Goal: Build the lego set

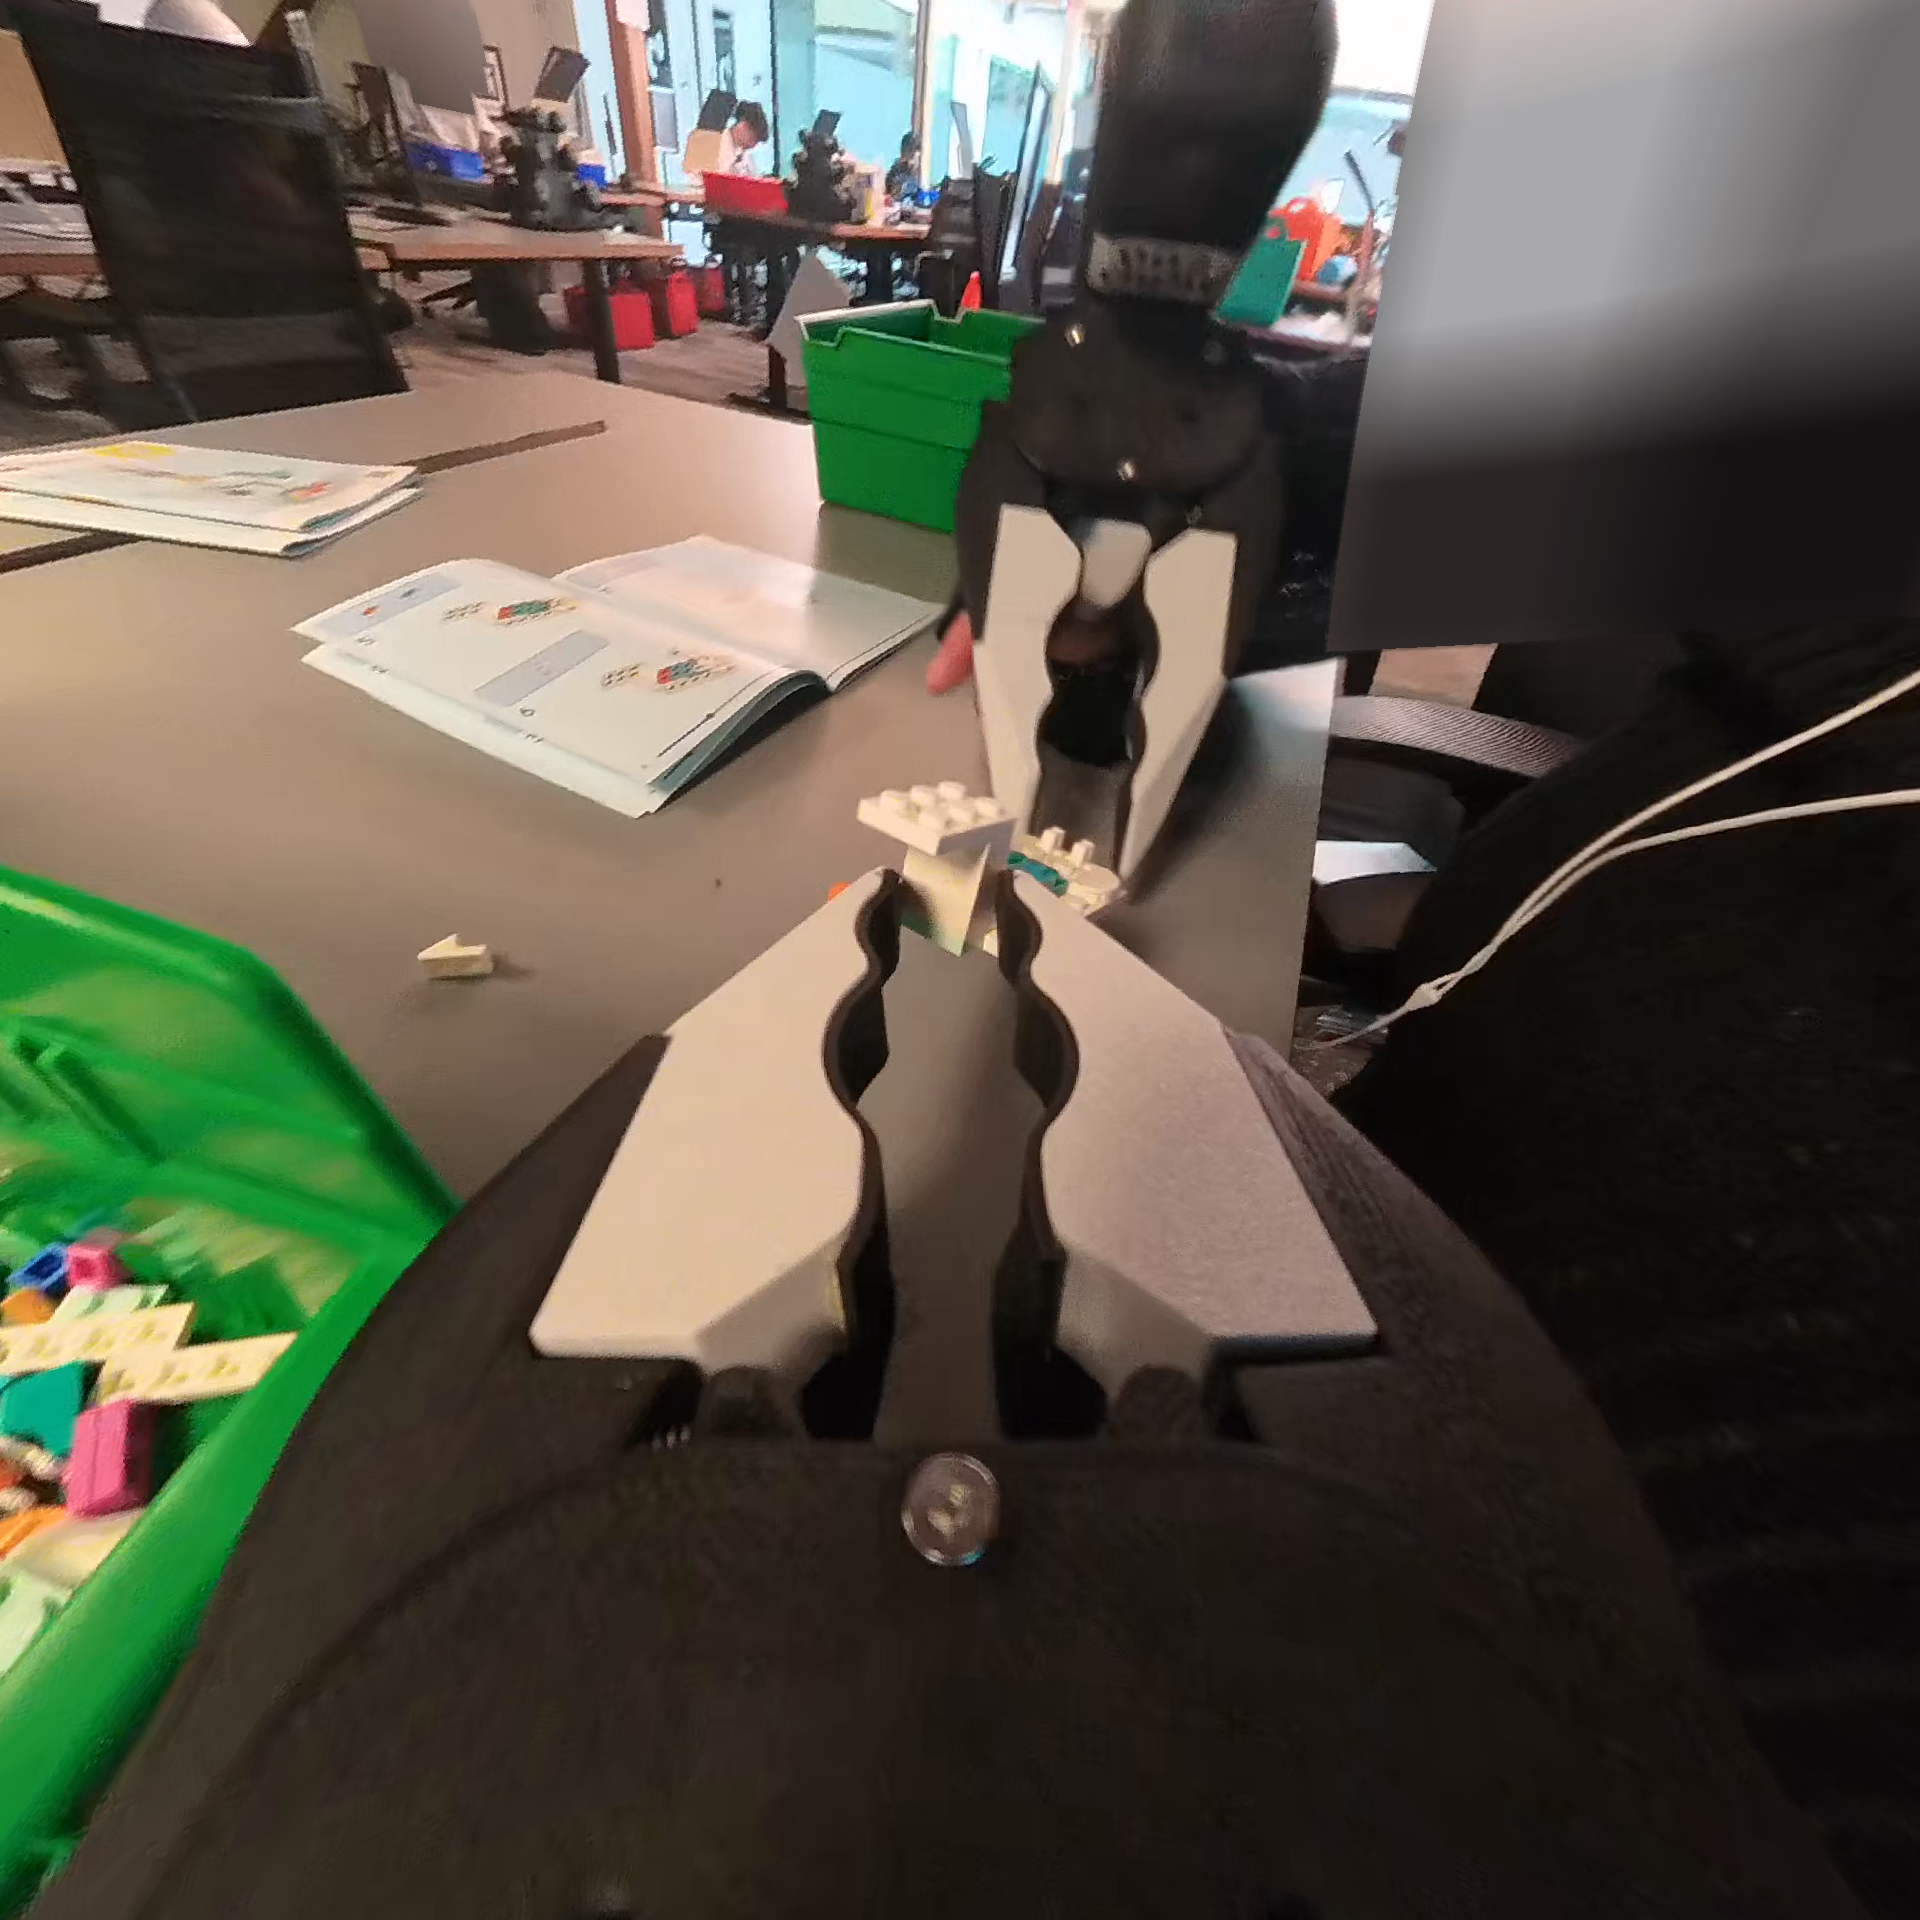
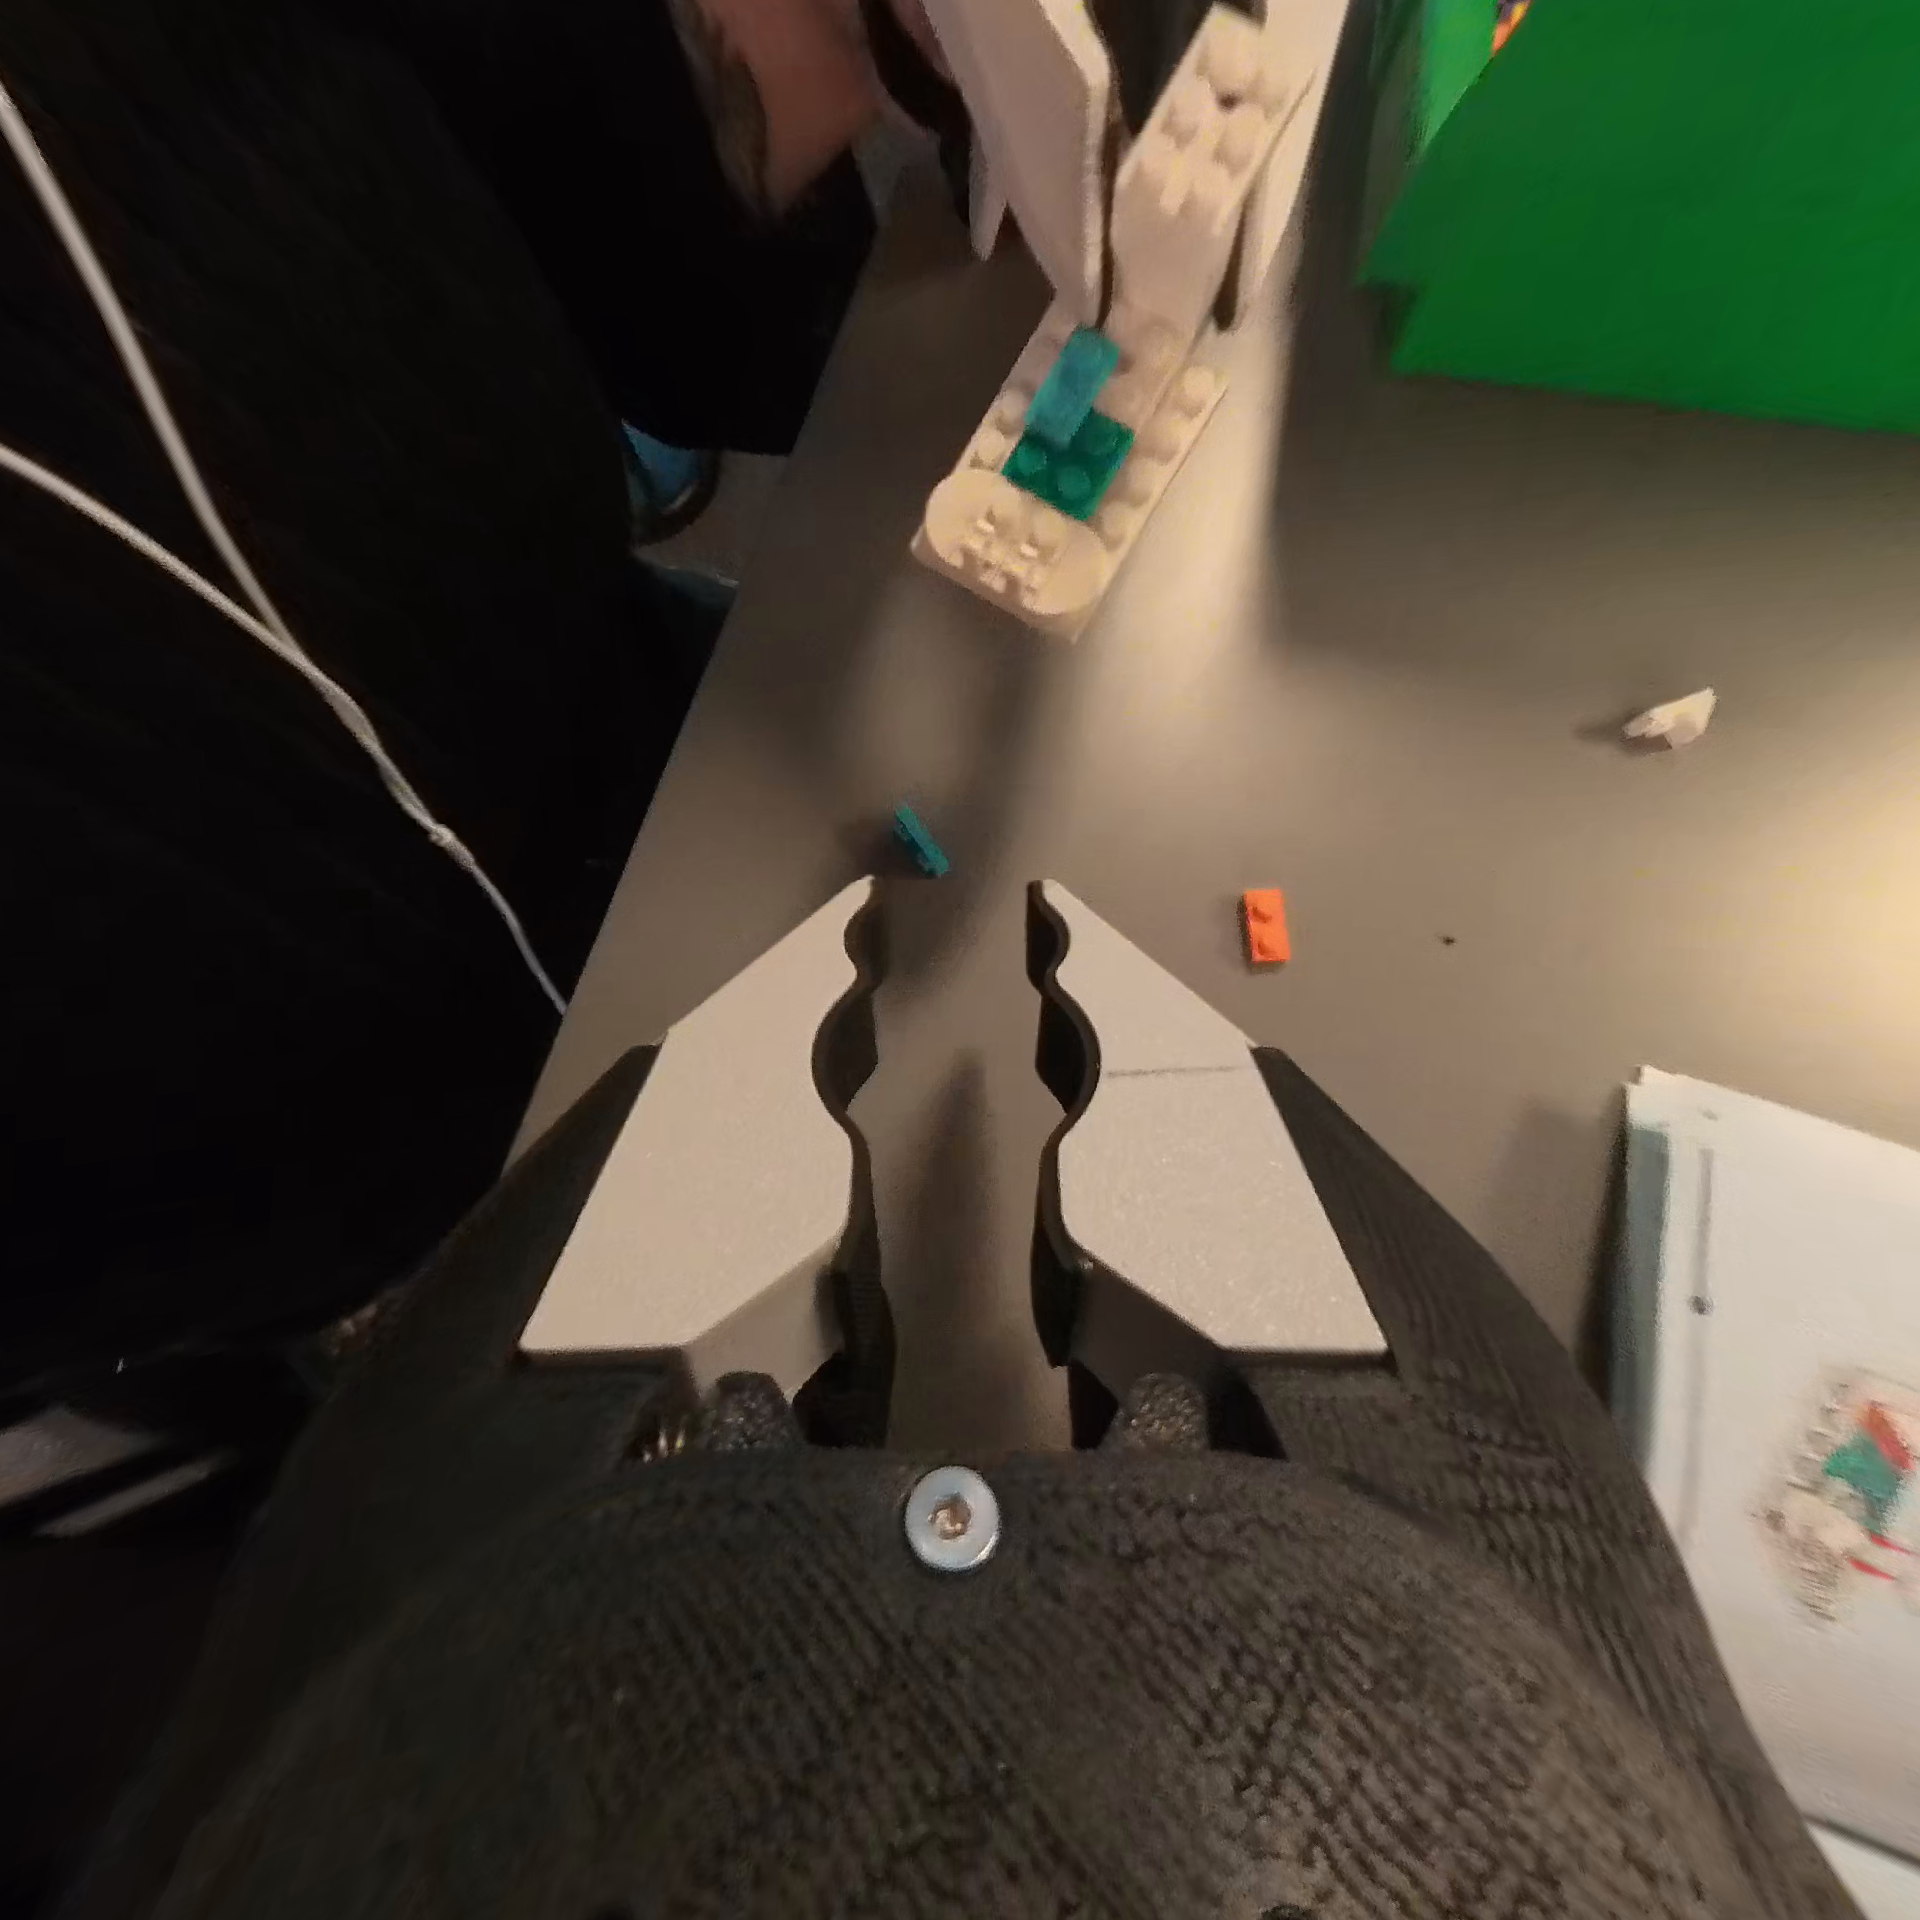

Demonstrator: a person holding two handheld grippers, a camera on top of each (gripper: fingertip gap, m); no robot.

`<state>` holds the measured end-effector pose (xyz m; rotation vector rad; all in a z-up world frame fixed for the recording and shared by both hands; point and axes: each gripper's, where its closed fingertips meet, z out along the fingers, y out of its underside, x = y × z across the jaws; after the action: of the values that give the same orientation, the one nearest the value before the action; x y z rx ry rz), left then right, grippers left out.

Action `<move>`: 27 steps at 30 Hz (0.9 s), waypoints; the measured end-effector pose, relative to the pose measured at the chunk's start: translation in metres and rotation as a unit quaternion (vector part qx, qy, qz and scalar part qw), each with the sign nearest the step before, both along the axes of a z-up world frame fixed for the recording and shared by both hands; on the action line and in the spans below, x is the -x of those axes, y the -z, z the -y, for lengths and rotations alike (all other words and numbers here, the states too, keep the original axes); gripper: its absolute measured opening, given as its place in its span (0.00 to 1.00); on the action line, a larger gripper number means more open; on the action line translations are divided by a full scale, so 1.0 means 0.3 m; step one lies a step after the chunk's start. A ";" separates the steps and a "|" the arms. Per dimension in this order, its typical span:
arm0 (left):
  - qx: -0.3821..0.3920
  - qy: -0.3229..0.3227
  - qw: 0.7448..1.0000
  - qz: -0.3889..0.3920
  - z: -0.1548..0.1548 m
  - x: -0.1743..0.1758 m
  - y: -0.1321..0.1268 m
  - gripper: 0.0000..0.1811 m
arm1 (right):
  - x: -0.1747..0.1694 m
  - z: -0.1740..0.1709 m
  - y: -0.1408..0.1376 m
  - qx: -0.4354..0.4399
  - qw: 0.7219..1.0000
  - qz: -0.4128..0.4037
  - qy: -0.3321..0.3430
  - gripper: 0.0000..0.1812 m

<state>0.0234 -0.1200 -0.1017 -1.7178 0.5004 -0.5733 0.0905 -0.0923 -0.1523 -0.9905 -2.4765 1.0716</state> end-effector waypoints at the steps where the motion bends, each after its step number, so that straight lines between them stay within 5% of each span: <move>1: 0.001 -0.002 1.000 -0.002 0.003 0.001 0.001 0.09 | -0.002 0.013 0.014 0.004 1.000 0.000 0.002 0.14; 13: 0.006 0.008 1.000 -0.003 0.024 -0.027 0.009 0.09 | 0.006 0.061 0.085 -0.052 0.997 -0.015 -0.060 0.02; 17: 0.003 0.013 1.000 -0.003 0.029 -0.034 0.004 0.09 | -0.013 -0.012 0.074 -0.006 0.995 0.095 -0.022 0.01; 22: -0.002 0.025 1.000 0.000 0.026 -0.051 0.001 0.09 | -0.081 -0.143 0.092 0.026 0.947 0.307 0.090 0.01; 27: -0.003 0.040 0.999 0.004 0.023 -0.076 0.003 0.09 | -0.070 -0.187 0.090 0.040 0.933 0.328 0.144 0.04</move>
<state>0.0461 -0.1268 -0.1026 -1.6948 0.5678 -0.6349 0.1116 -0.0362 -0.1793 -1.9300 -2.6381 0.8403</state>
